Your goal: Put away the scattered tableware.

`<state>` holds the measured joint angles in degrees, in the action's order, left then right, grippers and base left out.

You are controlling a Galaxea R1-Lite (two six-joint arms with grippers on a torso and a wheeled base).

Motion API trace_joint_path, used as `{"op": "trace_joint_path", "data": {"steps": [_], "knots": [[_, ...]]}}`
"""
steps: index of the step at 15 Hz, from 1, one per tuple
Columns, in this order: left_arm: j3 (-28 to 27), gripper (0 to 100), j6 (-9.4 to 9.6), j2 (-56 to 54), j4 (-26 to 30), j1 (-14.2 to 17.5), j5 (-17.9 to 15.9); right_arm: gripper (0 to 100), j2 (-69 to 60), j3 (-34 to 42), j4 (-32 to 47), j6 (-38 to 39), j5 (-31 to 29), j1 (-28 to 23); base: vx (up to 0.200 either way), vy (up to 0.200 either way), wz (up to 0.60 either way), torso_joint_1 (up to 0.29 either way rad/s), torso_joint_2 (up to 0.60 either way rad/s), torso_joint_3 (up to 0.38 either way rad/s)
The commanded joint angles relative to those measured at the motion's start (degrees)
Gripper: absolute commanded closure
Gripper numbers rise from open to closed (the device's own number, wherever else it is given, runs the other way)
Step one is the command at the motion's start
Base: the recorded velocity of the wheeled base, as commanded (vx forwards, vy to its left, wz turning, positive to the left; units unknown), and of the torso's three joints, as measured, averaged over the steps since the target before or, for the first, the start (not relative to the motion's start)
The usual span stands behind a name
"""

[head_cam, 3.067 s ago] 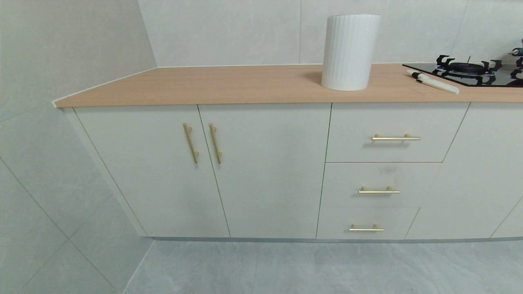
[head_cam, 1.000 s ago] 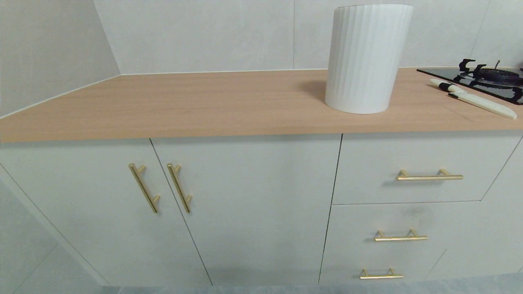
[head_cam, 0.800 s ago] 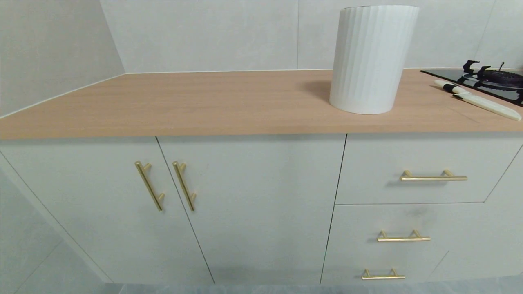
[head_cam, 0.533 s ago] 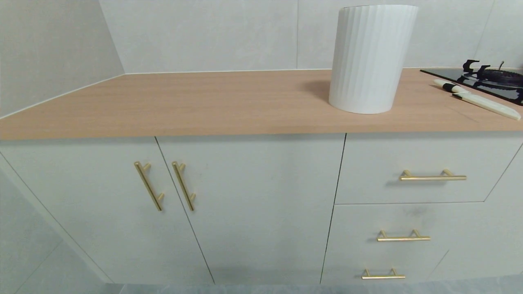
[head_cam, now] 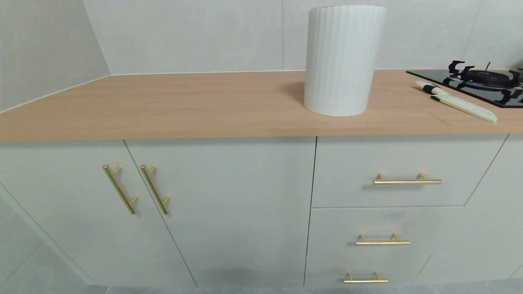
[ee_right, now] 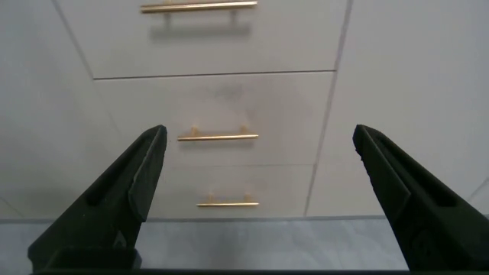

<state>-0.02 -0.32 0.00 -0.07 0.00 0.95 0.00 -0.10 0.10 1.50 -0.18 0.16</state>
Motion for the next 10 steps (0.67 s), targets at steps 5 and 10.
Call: {"op": "trace_joint_path", "data": {"steps": [5, 10], "knots": [[-0.06, 0, -0.03, 0.0, -0.01, 0.0, 0.1, 0, 0.09, 0.01, -0.01, -0.01, 0.01, 0.11, 0.0, -0.12, 0.0, 0.0, 0.0, 0.0], [0.02, 0, -0.12, 0.0, -0.01, 0.0, 0.1, 0, 0.09, 0.01, -0.01, -0.09, 0.01, 0.11, 0.0, 0.0, 0.0, 0.0, 0.0, 0.0]]}}
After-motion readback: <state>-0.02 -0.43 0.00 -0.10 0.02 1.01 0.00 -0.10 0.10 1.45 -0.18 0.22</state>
